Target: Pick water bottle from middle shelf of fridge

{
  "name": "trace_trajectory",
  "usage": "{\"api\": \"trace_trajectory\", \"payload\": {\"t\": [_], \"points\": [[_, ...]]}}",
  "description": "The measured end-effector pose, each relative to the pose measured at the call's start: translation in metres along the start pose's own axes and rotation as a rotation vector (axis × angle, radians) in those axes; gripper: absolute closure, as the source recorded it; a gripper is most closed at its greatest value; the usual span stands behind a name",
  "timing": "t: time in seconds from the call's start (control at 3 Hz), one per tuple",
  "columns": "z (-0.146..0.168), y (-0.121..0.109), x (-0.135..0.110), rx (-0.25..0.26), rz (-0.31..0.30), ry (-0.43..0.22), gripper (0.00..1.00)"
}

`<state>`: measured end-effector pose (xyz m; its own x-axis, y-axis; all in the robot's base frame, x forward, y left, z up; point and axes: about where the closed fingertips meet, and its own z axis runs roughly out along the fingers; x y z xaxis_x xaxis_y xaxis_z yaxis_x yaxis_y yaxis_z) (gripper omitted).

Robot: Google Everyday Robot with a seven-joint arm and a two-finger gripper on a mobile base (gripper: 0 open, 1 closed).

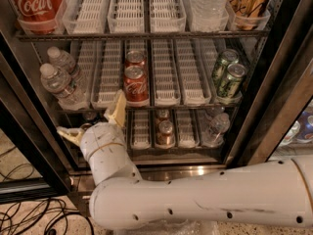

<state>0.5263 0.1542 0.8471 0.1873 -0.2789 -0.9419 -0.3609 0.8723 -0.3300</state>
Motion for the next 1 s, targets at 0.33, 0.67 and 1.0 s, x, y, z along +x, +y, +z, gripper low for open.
{"api": "trace_trajectory", "payload": {"t": [0.33, 0.67, 1.0], "points": [[0.003, -0.019, 0.006, 0.061, 0.036, -0.001, 0.00], [0.003, -0.019, 0.005, 0.061, 0.037, -0.001, 0.00], [0.014, -0.015, 0.002, 0.074, 0.050, -0.041, 0.00]]}}
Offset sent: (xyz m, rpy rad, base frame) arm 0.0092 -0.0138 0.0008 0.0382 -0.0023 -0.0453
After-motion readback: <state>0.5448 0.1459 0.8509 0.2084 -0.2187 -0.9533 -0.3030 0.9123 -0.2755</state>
